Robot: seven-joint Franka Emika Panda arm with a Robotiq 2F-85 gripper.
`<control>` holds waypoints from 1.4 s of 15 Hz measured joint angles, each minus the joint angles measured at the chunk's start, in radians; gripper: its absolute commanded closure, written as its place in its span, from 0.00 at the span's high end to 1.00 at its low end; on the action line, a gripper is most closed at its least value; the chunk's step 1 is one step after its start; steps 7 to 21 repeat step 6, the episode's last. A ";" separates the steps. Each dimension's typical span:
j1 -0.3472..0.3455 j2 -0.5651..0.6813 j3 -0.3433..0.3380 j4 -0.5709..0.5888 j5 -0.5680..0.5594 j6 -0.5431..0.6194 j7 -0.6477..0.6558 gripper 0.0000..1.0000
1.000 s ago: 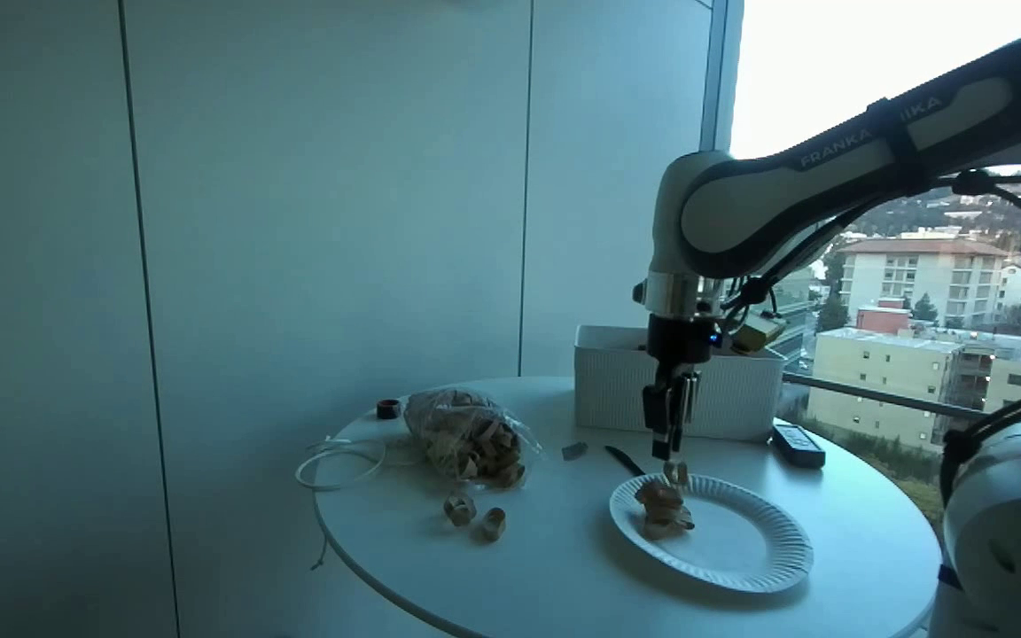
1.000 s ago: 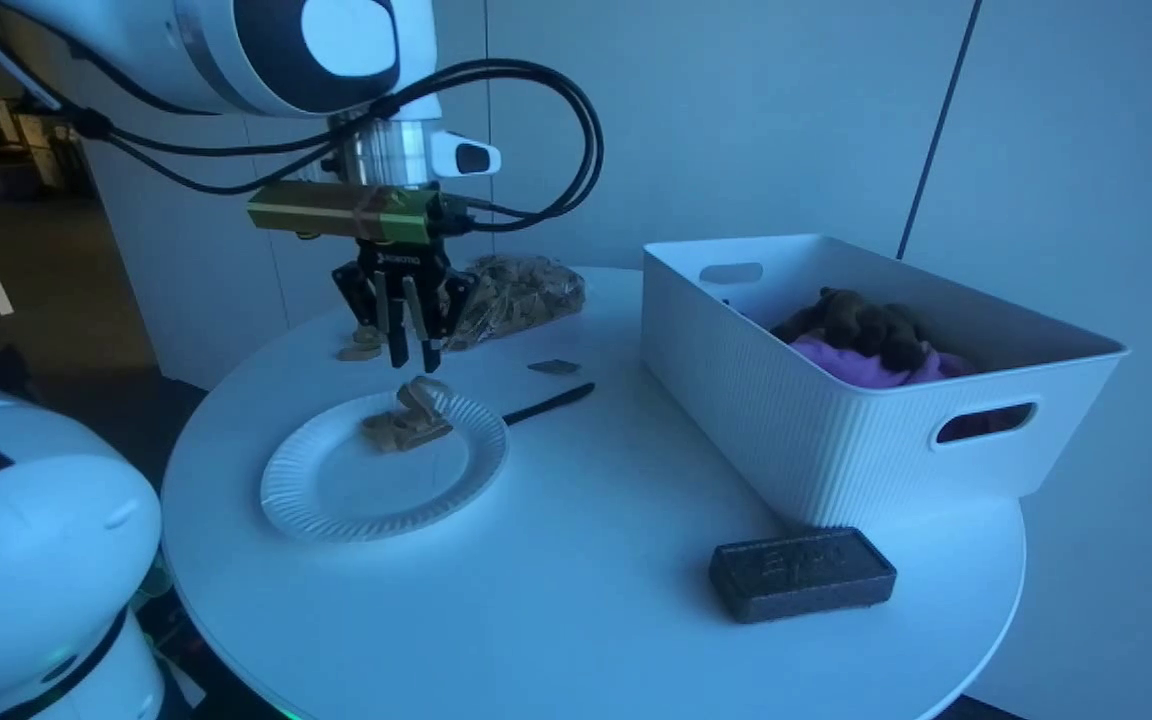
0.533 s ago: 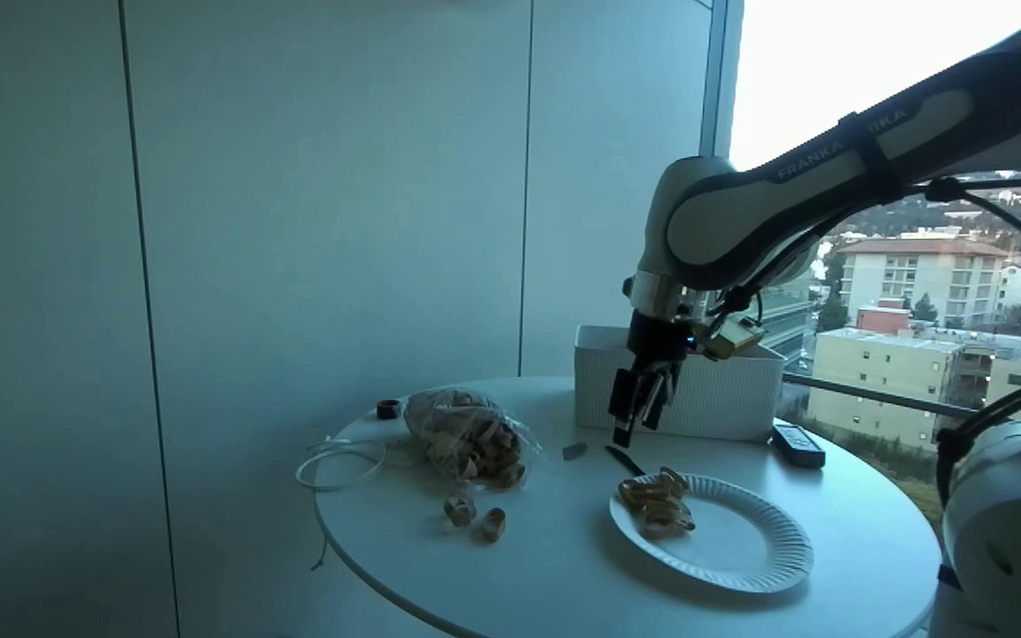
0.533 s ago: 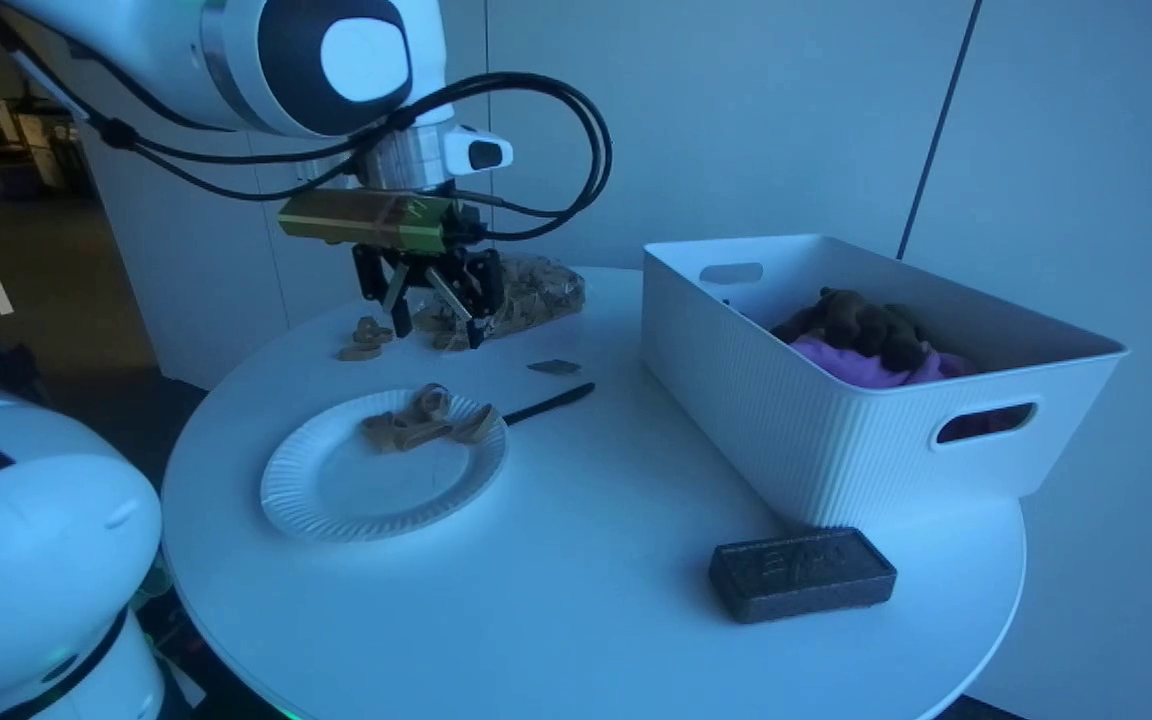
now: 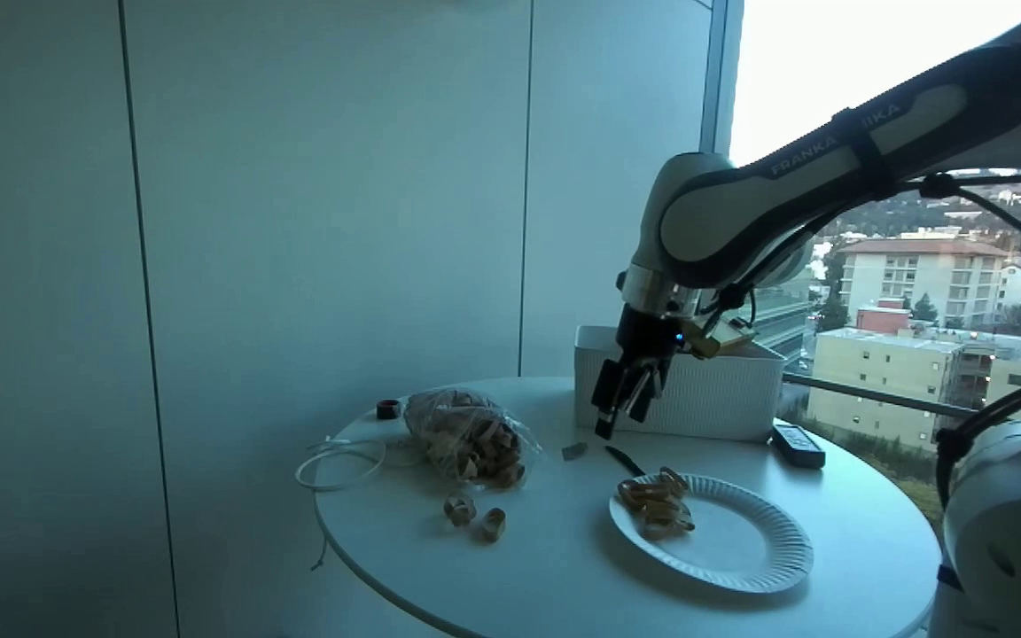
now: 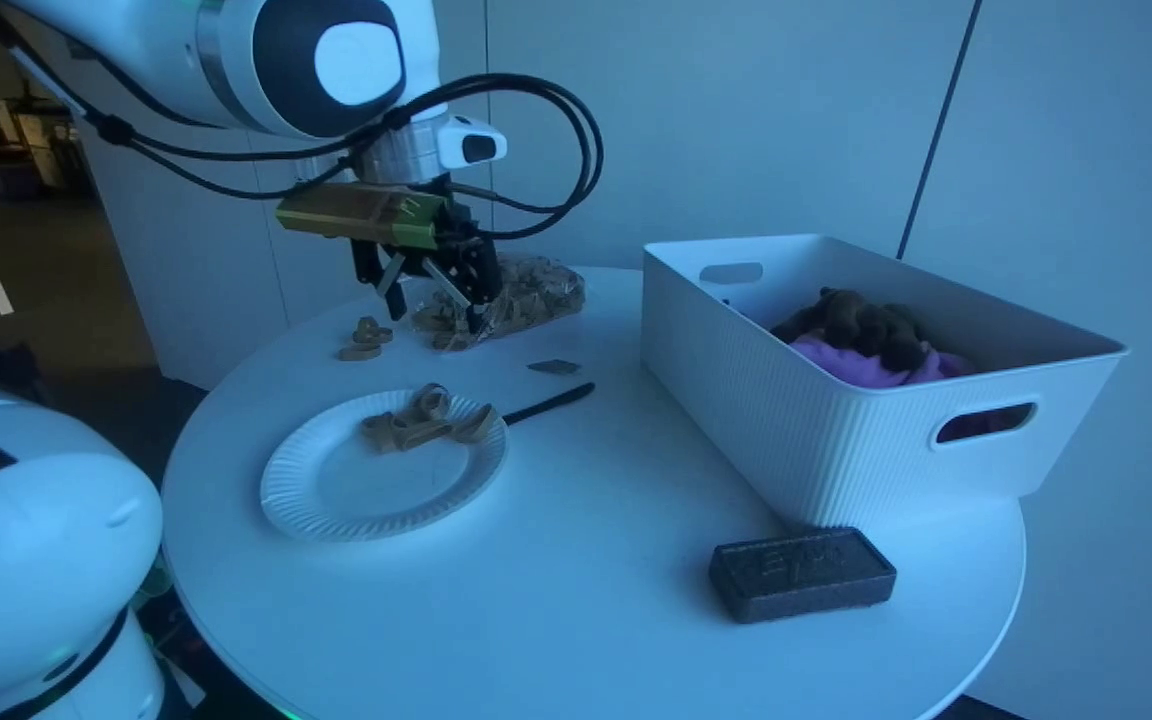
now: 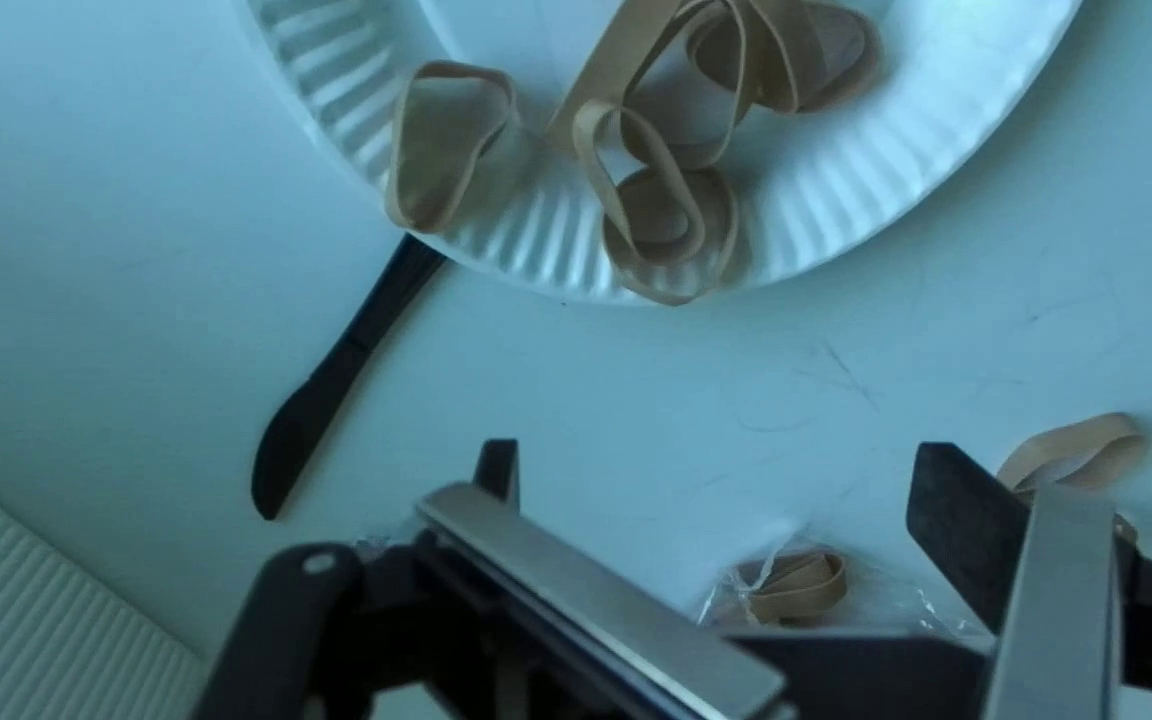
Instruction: Put the elastic bands on the plate
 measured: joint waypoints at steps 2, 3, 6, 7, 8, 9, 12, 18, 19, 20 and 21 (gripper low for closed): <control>0.000 -0.015 0.032 0.000 0.000 -0.004 0.032 1.00; 0.000 -0.024 0.050 0.000 0.000 -0.010 0.048 1.00; 0.001 -0.046 0.096 0.001 0.000 -0.045 0.086 1.00; 0.001 -0.046 0.096 0.001 0.000 -0.045 0.086 1.00; 0.001 -0.046 0.096 0.001 0.000 -0.045 0.086 1.00; 0.001 -0.046 0.096 0.001 0.000 -0.045 0.086 1.00; 0.001 -0.046 0.096 0.001 0.000 -0.045 0.086 1.00; 0.001 -0.046 0.096 0.001 0.000 -0.045 0.086 1.00; 0.001 -0.046 0.096 0.001 0.000 -0.045 0.086 1.00; 0.001 -0.046 0.096 0.001 0.000 -0.045 0.086 1.00; 0.001 -0.046 0.096 0.001 0.000 -0.045 0.086 1.00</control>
